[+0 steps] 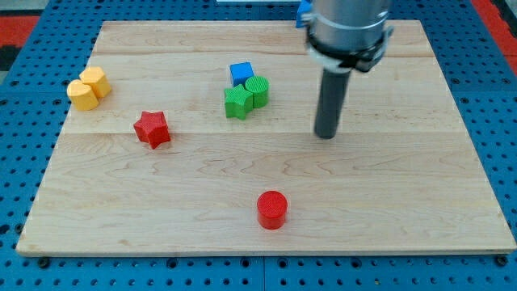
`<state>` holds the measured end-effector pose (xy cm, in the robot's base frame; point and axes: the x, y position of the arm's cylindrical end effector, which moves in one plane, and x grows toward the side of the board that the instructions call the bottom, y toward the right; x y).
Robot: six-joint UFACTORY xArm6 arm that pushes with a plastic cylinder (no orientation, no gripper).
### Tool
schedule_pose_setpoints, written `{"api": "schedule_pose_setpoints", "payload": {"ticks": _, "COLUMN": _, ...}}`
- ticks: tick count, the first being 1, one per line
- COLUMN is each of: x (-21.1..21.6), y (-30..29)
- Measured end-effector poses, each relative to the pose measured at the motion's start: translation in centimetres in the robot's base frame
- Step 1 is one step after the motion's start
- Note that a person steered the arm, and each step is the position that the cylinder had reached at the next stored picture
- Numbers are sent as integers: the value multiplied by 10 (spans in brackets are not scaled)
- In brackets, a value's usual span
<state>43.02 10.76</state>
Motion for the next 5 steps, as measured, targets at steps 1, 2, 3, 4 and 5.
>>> {"api": "schedule_pose_setpoints", "payload": {"ticks": 1, "x": -68, "y": 70}}
{"api": "schedule_pose_setpoints", "payload": {"ticks": 2, "x": -161, "y": 84}}
{"api": "schedule_pose_setpoints", "payload": {"ticks": 3, "x": -212, "y": 68}}
{"api": "schedule_pose_setpoints", "payload": {"ticks": 4, "x": -237, "y": 55}}
{"api": "schedule_pose_setpoints", "payload": {"ticks": 5, "x": -239, "y": 51}}
